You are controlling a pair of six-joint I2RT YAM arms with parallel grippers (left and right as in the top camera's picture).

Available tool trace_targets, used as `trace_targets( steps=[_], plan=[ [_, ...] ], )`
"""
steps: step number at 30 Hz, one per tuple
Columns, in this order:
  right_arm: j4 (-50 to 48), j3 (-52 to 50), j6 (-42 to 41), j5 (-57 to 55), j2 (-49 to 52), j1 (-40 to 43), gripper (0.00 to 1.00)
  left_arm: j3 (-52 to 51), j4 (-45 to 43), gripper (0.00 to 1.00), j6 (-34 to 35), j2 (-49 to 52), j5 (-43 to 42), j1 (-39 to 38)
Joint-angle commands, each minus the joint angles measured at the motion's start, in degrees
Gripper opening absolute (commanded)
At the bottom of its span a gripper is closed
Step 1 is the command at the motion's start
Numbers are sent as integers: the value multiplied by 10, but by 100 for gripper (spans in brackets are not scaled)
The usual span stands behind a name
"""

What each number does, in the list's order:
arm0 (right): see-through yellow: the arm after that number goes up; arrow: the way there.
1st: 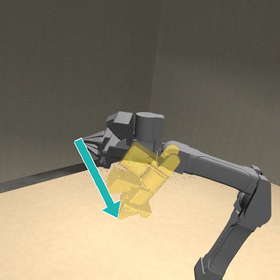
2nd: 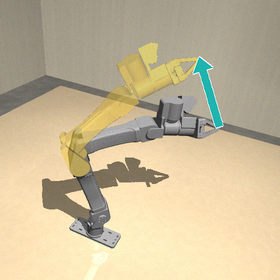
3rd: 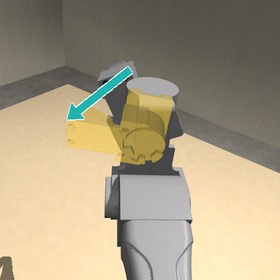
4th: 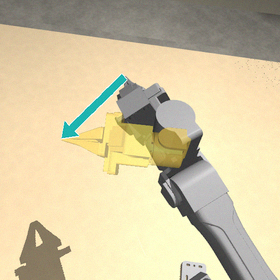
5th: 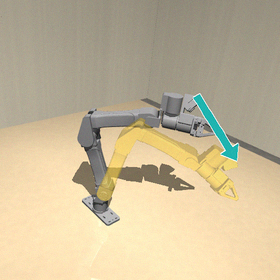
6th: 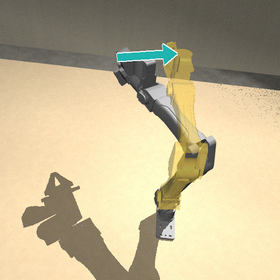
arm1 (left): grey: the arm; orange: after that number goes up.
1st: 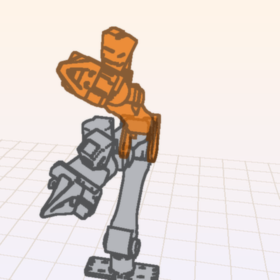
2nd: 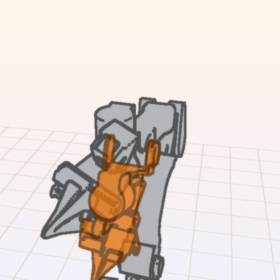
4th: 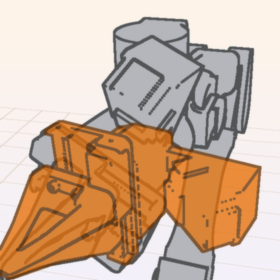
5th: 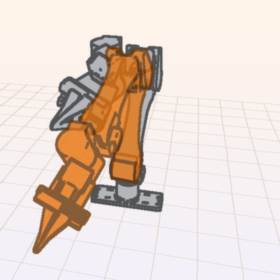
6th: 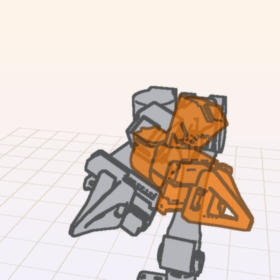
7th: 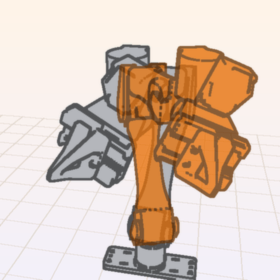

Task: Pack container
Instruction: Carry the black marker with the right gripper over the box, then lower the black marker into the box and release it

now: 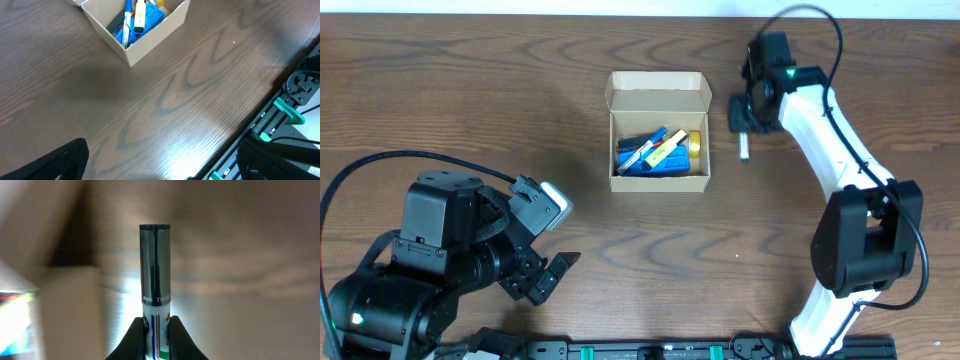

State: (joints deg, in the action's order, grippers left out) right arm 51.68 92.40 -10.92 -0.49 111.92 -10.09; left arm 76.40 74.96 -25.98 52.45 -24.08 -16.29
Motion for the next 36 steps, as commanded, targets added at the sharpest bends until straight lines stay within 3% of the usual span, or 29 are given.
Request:
trace_targets(
  steps=[1,10,24,29,36],
  plan=[
    [7,56,62,36,-1,-38,1,-2,2,95,-6,0,-10,-2],
    [6,95,227,40,0,-135,1,-2,2,95,-6,0,-10,-2],
    [42,49,737,130,10,-200,2,-2,2,95,-6,0,-10,-2],
    [43,35,802,130,25,-199,2,-2,2,95,-6,0,-10,-2],
    [28,35,805,127,50,-198,5,-2,2,95,-6,0,-10,-2]
  ],
)
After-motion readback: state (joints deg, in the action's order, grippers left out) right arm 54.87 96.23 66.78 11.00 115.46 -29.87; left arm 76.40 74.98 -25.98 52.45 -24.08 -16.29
